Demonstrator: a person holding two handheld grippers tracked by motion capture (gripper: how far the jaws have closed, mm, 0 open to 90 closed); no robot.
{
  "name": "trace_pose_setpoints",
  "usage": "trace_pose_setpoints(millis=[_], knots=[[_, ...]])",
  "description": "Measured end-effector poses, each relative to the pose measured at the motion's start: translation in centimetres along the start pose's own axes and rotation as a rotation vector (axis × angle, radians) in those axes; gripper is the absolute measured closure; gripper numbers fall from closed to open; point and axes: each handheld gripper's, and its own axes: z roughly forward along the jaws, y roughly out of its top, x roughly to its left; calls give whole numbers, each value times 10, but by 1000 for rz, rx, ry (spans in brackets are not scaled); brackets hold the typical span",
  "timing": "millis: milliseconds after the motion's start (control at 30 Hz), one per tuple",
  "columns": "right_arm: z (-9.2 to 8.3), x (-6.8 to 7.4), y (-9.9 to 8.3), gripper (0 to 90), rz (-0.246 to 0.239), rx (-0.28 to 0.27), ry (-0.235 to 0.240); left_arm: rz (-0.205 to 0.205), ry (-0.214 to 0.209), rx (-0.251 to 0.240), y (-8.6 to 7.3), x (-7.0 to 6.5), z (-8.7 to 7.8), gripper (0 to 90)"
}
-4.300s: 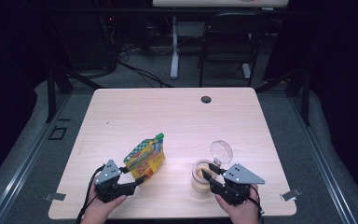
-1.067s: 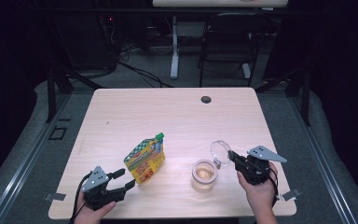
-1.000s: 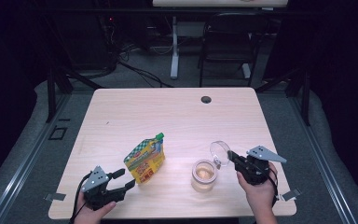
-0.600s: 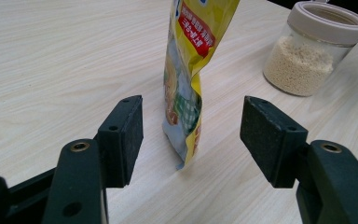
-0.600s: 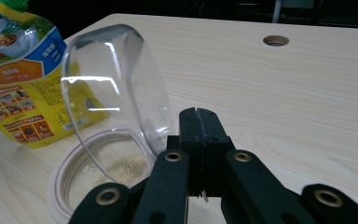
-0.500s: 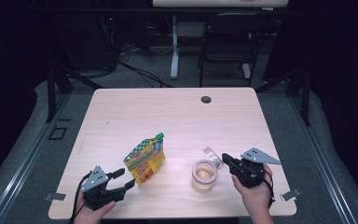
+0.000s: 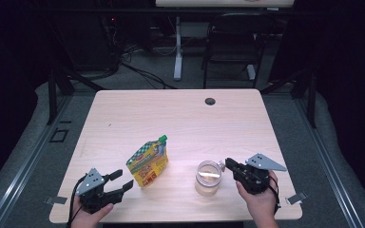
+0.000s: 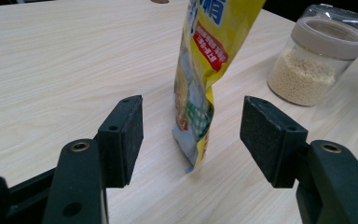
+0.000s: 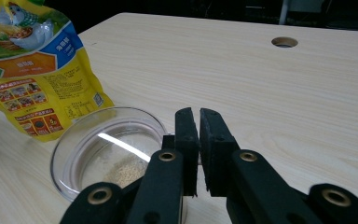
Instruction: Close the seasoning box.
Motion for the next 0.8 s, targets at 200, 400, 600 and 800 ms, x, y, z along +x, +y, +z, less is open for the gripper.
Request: trace_pose_setpoints(millis=[200,400,600,800], knots=[[-8,-7,-1,843,19,-21,-18,-11,33,-8,1,9,-4,399],[-17,-17,-5,820,41,-38,-54,-30,60,-9,2,23,0,400],[-28,-32,-14,750,58,-34,-108,-19,72,6,3,33,8,416],[-33,-44,-25,675,84,-28,-151,-39,91,20,2,46,15,423]])
